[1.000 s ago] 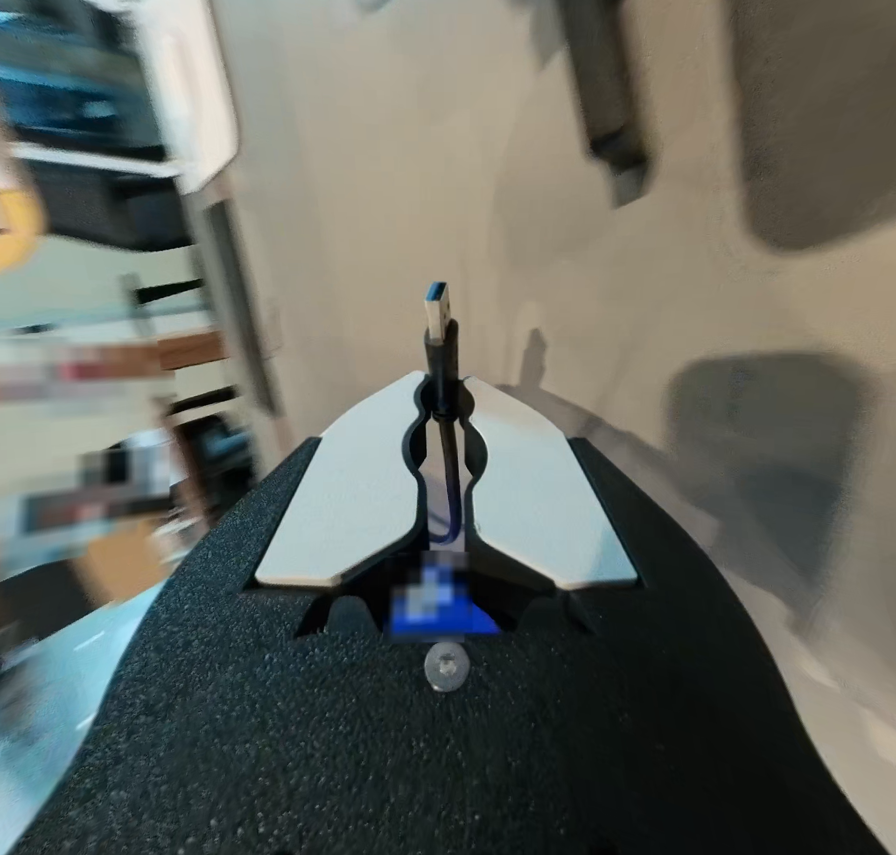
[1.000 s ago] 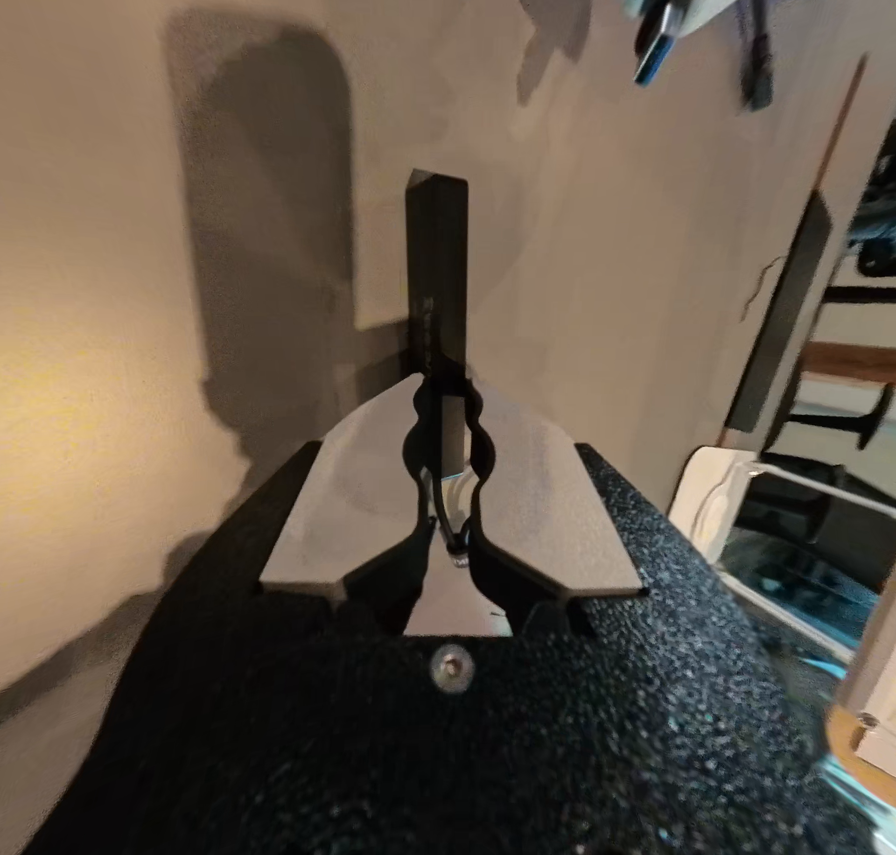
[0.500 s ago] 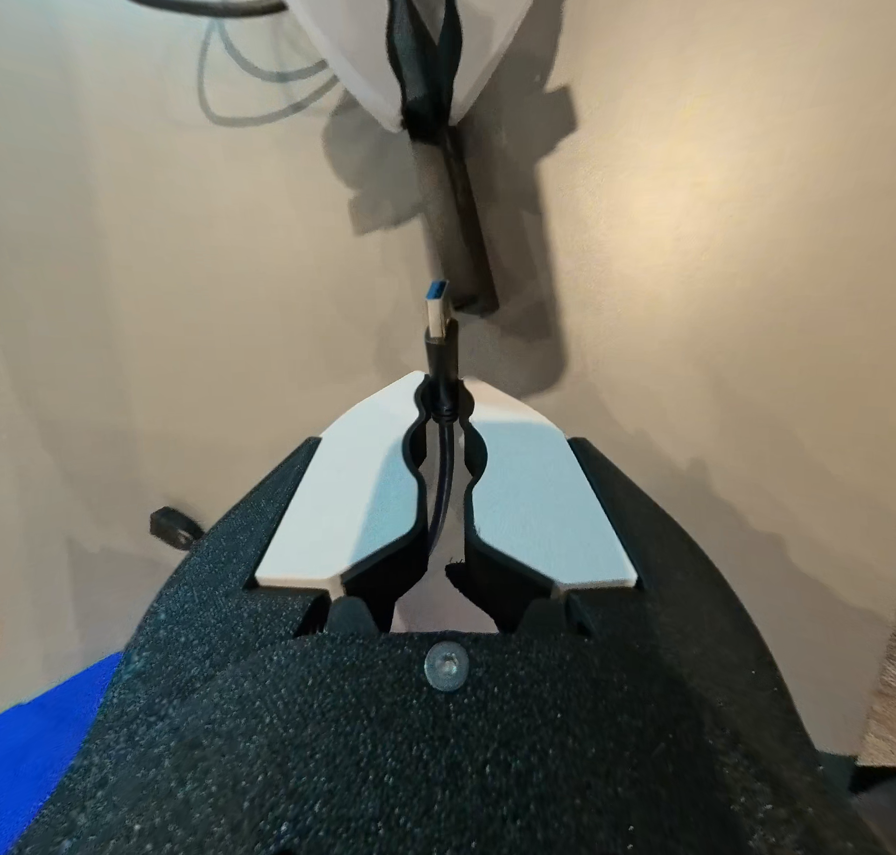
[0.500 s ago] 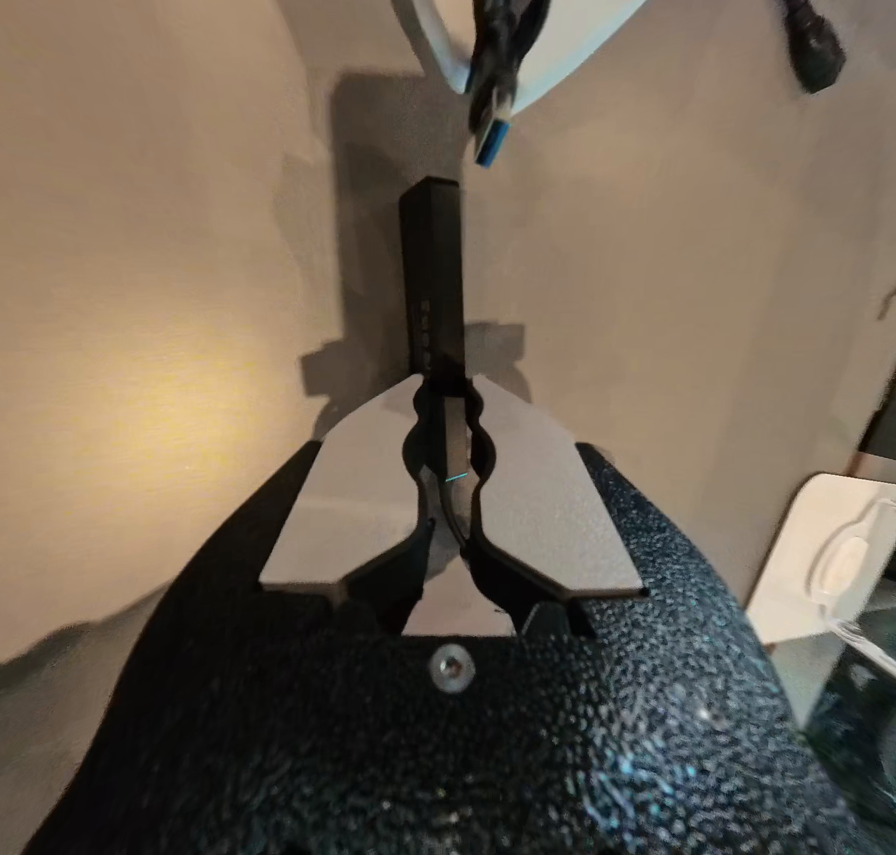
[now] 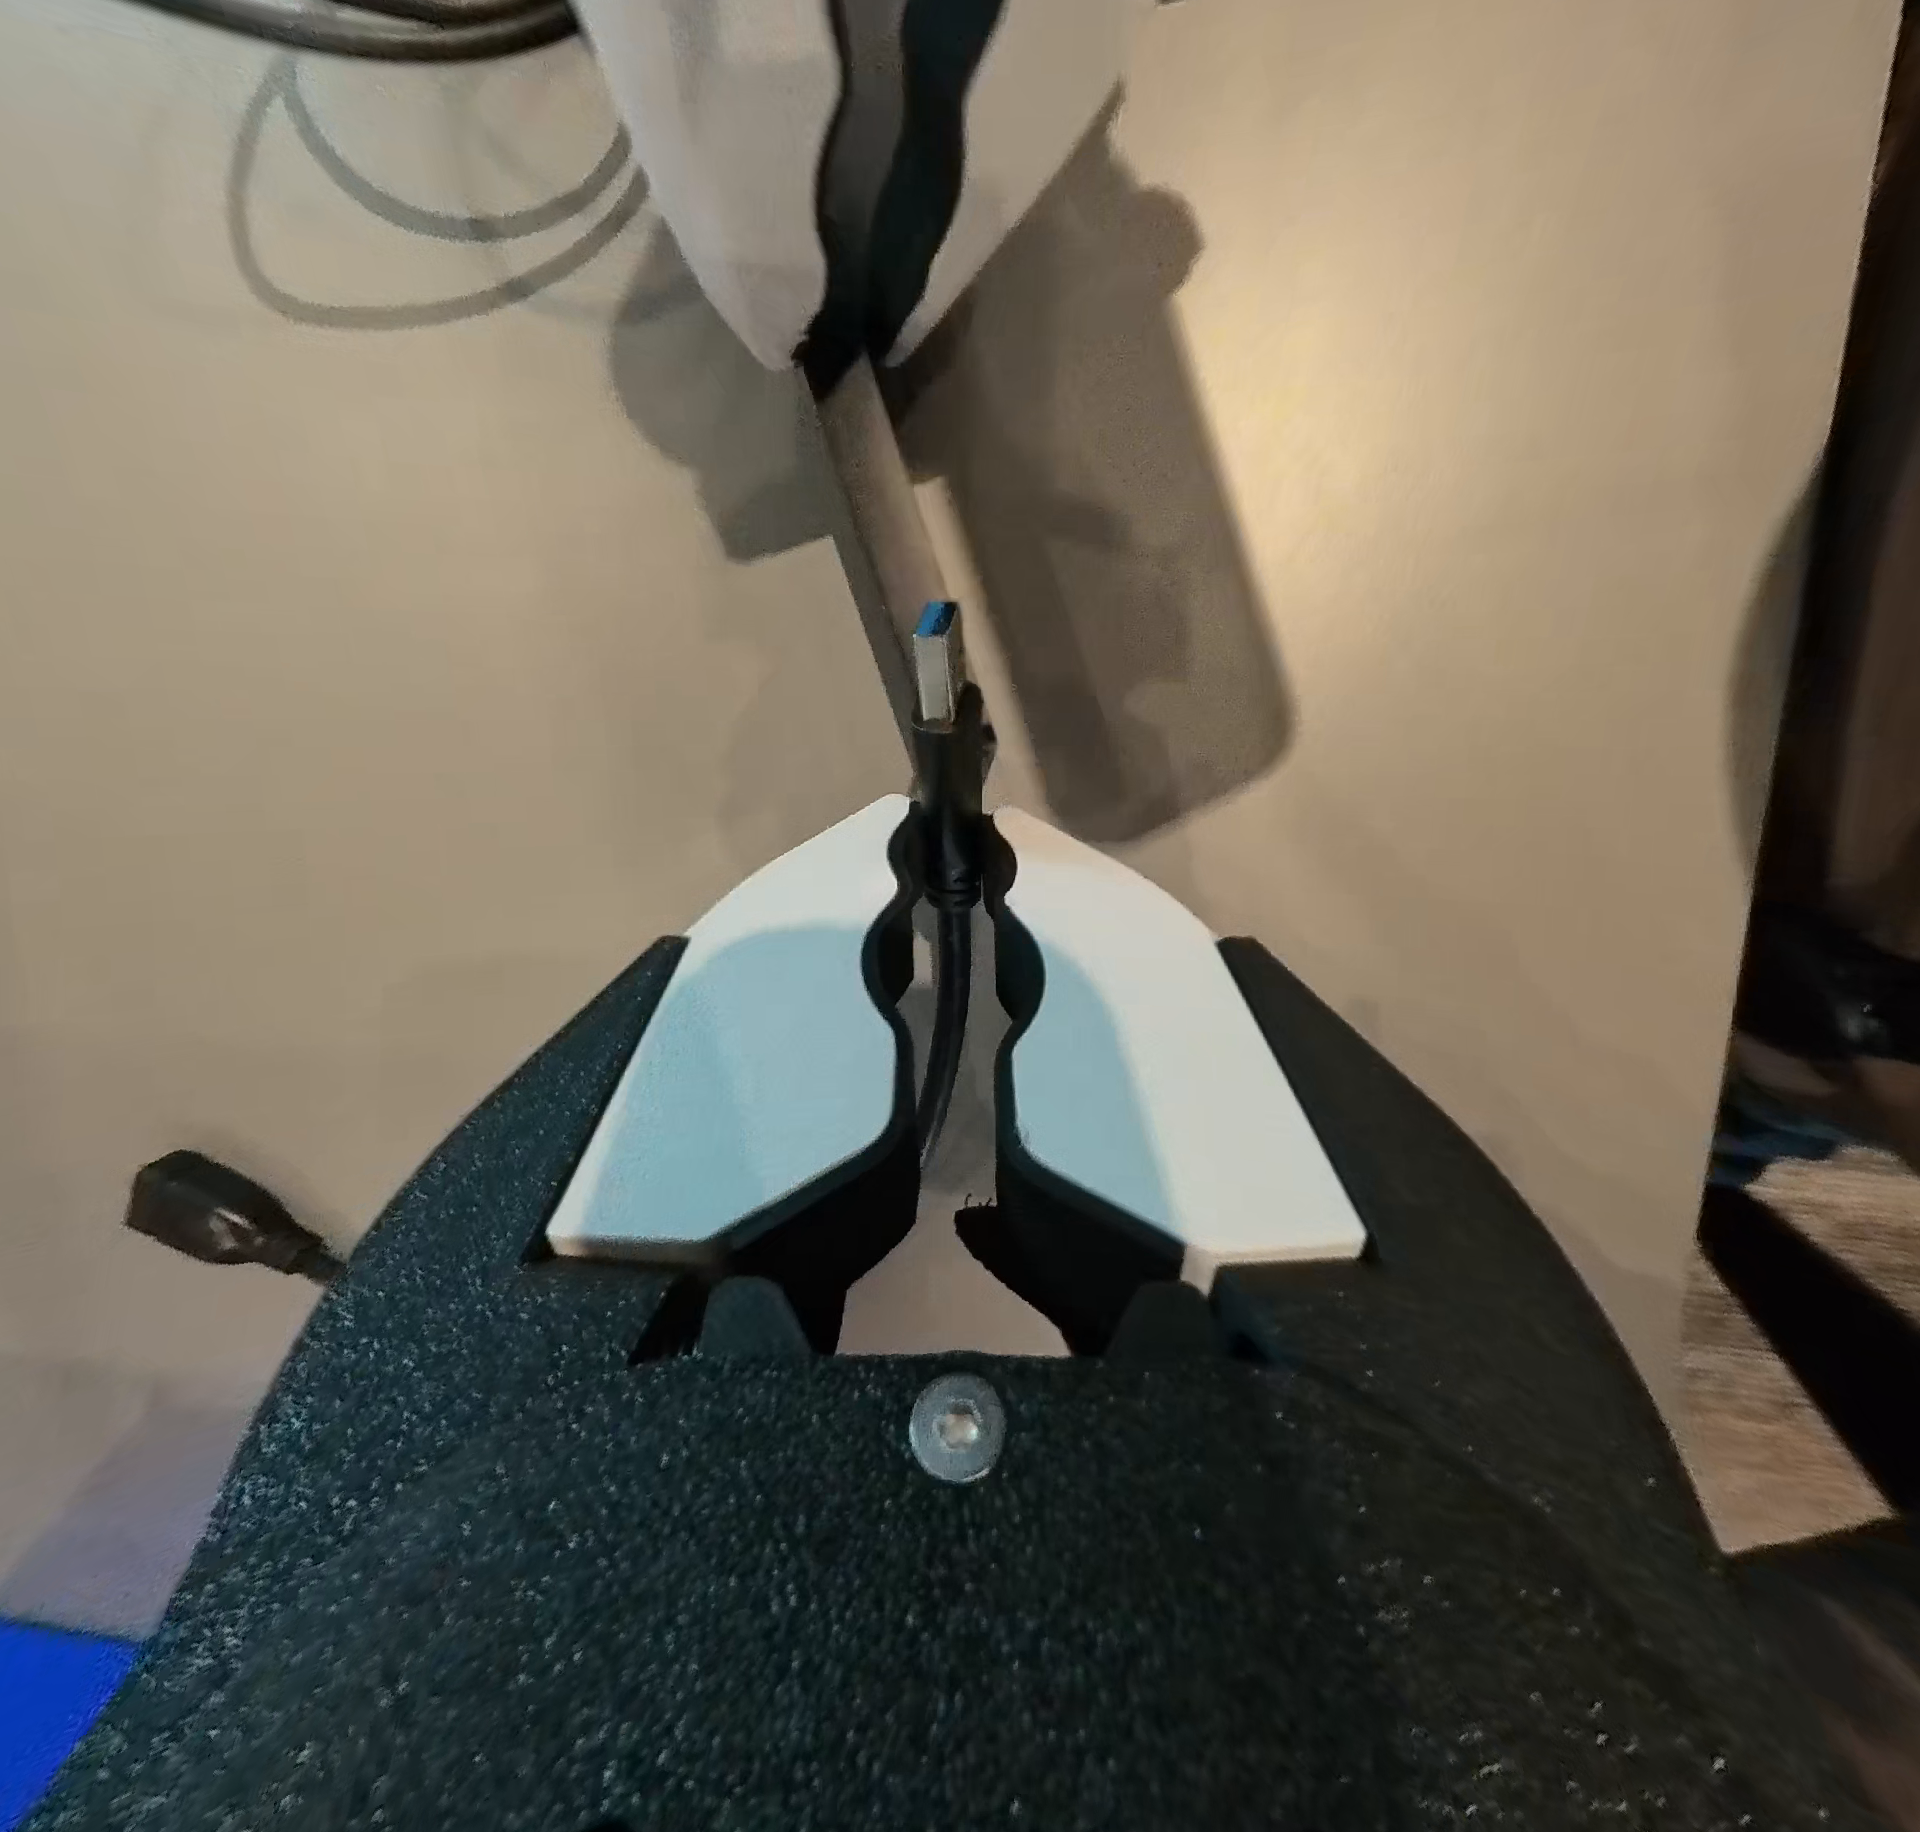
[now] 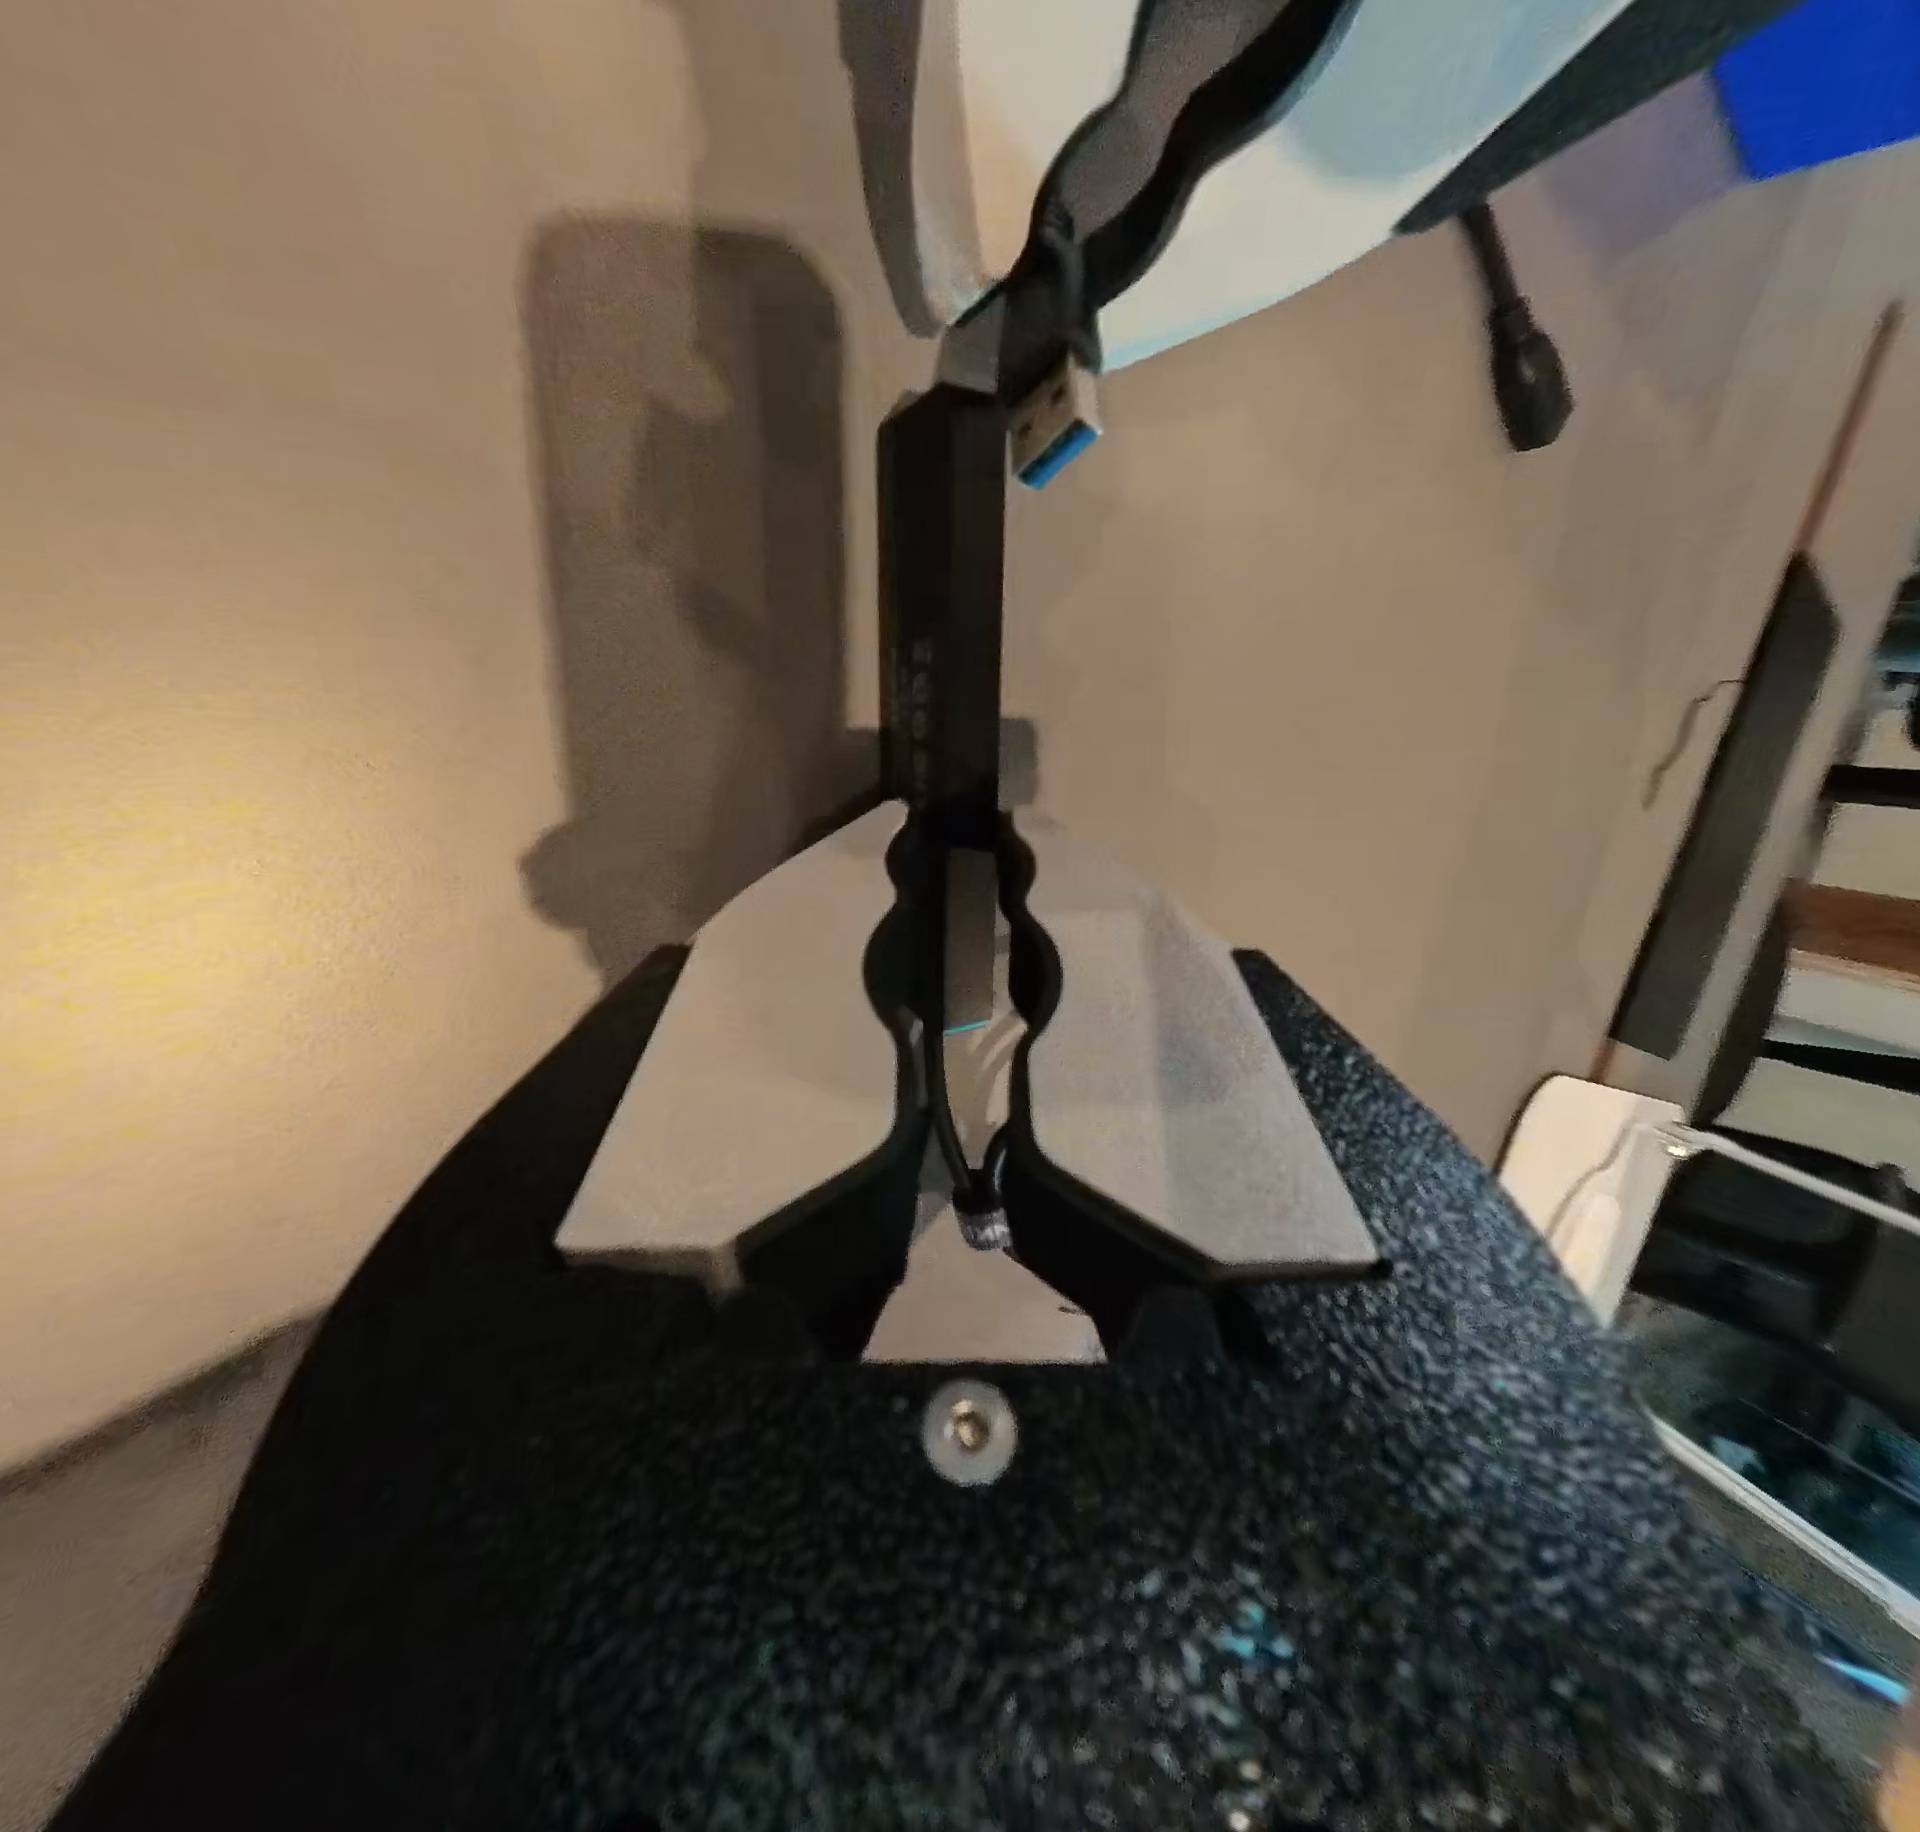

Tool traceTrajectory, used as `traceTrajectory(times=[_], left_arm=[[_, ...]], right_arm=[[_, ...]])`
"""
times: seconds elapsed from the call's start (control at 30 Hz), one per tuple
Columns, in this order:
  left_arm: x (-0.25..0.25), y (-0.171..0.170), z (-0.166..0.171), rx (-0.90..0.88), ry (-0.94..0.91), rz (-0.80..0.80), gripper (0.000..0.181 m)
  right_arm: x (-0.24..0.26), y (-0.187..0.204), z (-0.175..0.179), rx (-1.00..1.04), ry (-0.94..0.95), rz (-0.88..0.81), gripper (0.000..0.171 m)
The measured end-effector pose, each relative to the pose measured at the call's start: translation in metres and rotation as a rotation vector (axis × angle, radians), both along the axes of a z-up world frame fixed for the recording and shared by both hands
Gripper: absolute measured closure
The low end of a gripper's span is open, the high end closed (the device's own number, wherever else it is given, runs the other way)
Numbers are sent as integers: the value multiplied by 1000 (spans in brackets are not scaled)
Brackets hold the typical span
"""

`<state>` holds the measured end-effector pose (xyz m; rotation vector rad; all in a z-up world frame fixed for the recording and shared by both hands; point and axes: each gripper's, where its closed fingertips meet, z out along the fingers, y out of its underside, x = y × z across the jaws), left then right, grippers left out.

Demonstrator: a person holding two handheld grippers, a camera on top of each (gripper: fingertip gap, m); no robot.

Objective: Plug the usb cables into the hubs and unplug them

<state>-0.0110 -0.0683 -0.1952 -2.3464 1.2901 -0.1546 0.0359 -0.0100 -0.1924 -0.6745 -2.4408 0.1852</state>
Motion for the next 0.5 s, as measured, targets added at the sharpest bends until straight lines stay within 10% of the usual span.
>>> traceTrajectory(times=[0.03,0.5], left_arm=[[1,1,0,0,-9,8,171],[9,19,9,4,-198,137,127]], right_arm=[[0,0,0,11,22,2,159],[1,6,1,24,40,-65,159]])
